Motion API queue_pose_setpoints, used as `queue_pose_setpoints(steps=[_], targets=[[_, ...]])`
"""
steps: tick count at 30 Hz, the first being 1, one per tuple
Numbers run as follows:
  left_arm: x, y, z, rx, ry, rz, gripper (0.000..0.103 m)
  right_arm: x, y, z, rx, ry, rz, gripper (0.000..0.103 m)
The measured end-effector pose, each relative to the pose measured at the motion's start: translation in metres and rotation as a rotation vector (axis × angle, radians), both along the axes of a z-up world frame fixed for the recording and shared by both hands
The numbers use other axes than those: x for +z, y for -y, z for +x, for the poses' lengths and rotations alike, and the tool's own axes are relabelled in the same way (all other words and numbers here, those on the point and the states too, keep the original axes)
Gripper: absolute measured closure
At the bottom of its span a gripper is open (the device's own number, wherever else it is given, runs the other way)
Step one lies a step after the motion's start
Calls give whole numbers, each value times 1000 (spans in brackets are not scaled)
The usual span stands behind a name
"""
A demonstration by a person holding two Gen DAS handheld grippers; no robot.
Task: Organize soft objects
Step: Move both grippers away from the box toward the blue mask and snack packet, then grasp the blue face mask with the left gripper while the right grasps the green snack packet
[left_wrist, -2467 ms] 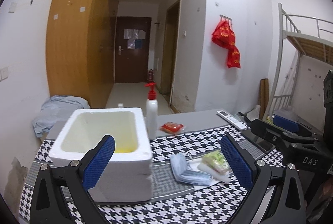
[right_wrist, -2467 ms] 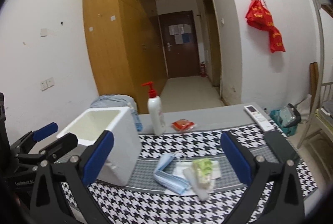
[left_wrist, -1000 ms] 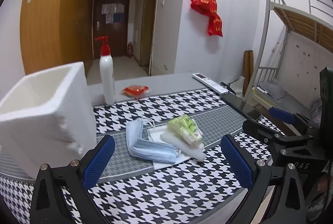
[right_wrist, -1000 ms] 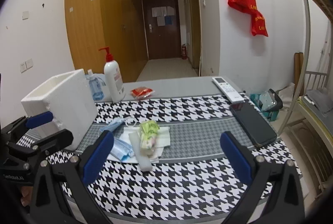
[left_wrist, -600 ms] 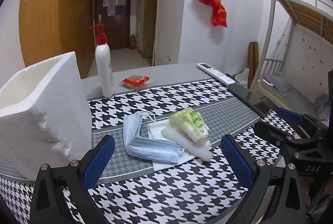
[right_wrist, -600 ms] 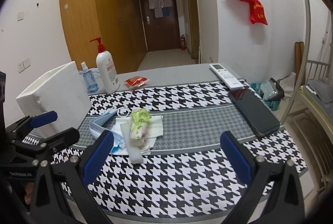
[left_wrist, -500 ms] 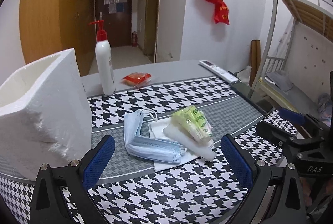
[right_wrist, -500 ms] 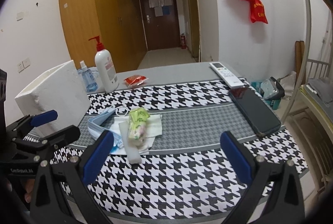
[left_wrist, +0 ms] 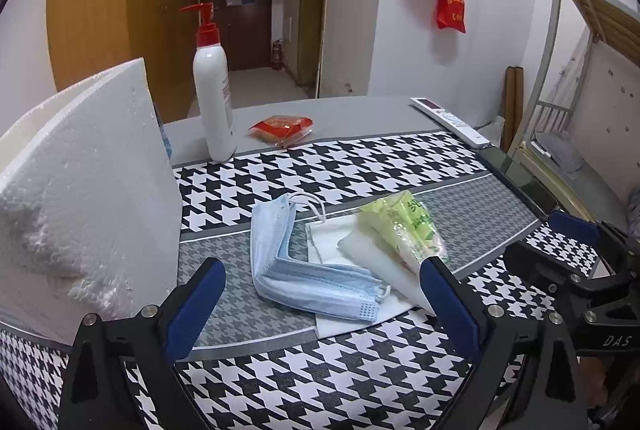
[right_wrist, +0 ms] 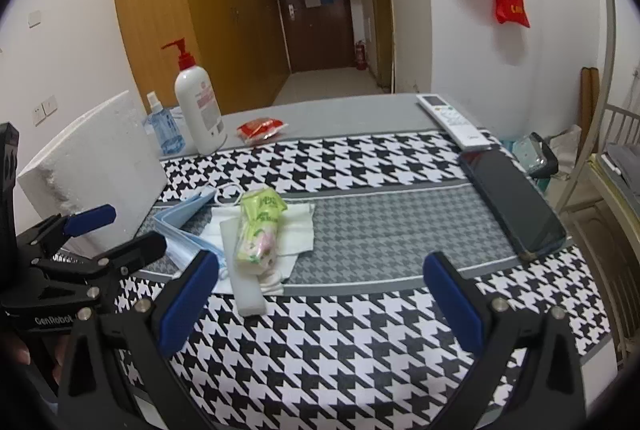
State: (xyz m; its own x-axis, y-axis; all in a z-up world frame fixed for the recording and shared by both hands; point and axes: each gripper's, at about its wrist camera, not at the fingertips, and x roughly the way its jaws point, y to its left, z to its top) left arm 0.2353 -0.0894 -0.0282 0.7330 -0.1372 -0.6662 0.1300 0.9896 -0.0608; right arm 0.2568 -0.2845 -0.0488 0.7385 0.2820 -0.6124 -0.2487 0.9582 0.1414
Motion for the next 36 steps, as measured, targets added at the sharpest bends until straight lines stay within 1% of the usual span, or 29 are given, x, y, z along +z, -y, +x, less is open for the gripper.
queue_pose_setpoints(steps=[8, 10, 12, 14, 16, 18, 24, 28, 29, 31, 33, 35, 36], targets=[[-10, -5, 12, 18, -49, -11, 12, -1, -13, 9, 40, -15, -16, 0], [-11, -8, 16, 30, -60, -23, 15, 0, -15, 11, 50, -17, -13, 0], [-13, -11, 19, 43, -70, -22, 17, 0, -18, 12, 54, -19, -16, 0], [-15, -13, 22, 52, -86, -21, 22, 0, -21, 13, 64, -20, -19, 0], [-17, -16, 26, 55, -105, -38, 24, 0, -25, 15, 70, -24, -23, 0], [-19, -17, 26, 53, -110, -42, 24, -1, -27, 18, 74, -34, -23, 0], [-23, -20, 31, 54, -129, -49, 31, -7, -32, 33, 70, -86, -42, 0], [-28, -23, 35, 58, -148, -55, 42, -10, -38, 39, 86, -99, -50, 0], [-29, -23, 36, 56, -155, -57, 43, -10, -40, 39, 88, -98, -54, 0], [-30, -25, 39, 53, -165, -65, 49, -12, -43, 42, 96, -104, -64, 0], [-32, -26, 40, 52, -173, -72, 51, -12, -46, 45, 99, -106, -71, 0], [-33, -28, 41, 53, -180, -78, 55, -13, -47, 47, 104, -112, -77, 0], [-33, -28, 42, 53, -185, -77, 59, -14, -48, 49, 108, -113, -79, 0]])
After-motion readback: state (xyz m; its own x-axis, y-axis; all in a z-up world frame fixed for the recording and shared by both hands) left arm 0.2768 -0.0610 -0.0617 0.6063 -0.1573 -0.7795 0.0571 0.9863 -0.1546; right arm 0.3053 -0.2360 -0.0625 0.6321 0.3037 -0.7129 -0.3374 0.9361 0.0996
